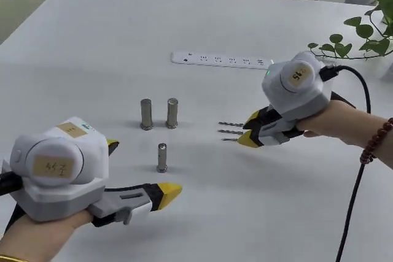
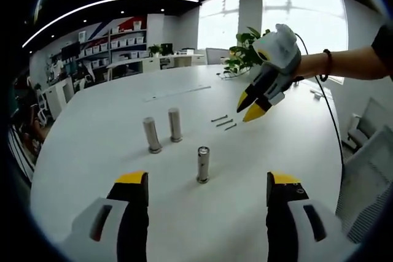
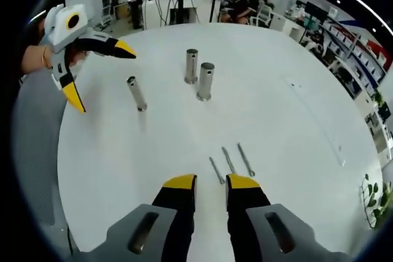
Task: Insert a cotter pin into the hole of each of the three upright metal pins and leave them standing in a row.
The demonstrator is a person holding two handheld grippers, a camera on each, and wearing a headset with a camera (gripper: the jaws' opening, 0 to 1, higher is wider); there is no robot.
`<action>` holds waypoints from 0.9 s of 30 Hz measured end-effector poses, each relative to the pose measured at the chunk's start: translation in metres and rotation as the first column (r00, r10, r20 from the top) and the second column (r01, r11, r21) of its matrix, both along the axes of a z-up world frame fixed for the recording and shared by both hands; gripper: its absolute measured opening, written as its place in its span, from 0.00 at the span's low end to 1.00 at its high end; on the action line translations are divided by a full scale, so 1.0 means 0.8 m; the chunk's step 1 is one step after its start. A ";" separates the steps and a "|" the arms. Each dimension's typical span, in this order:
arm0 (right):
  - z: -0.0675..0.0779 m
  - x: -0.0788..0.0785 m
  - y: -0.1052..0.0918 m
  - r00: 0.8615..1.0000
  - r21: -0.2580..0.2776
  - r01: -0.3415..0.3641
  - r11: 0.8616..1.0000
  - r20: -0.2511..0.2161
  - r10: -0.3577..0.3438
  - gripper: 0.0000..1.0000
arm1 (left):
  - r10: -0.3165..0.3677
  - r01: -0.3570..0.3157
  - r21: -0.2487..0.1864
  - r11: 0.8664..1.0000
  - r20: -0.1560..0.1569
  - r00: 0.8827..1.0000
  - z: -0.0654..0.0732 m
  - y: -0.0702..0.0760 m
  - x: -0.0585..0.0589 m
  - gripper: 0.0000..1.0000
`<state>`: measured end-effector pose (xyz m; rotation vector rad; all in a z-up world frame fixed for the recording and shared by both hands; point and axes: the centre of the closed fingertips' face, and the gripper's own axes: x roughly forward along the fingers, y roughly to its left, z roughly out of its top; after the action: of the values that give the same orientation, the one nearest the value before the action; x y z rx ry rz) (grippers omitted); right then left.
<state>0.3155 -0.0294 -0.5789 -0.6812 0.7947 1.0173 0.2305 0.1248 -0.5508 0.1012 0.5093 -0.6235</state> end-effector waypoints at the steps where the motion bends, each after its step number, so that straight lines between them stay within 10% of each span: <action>1: -0.001 0.001 0.001 1.000 -0.003 -0.001 1.000 -0.004 0.001 0.13 | 0.007 -0.007 0.002 1.000 0.005 1.000 0.000 0.001 0.000 0.75; 27: -0.036 0.008 -0.001 0.993 -0.095 -0.074 0.993 -0.099 0.065 0.04 | 0.015 -0.017 0.057 0.998 0.048 0.999 -0.002 0.012 0.001 0.67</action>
<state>0.3221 -0.0301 -0.6081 -0.7530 0.9146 1.0858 0.2312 0.1344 -0.5524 0.1662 0.4814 -0.5895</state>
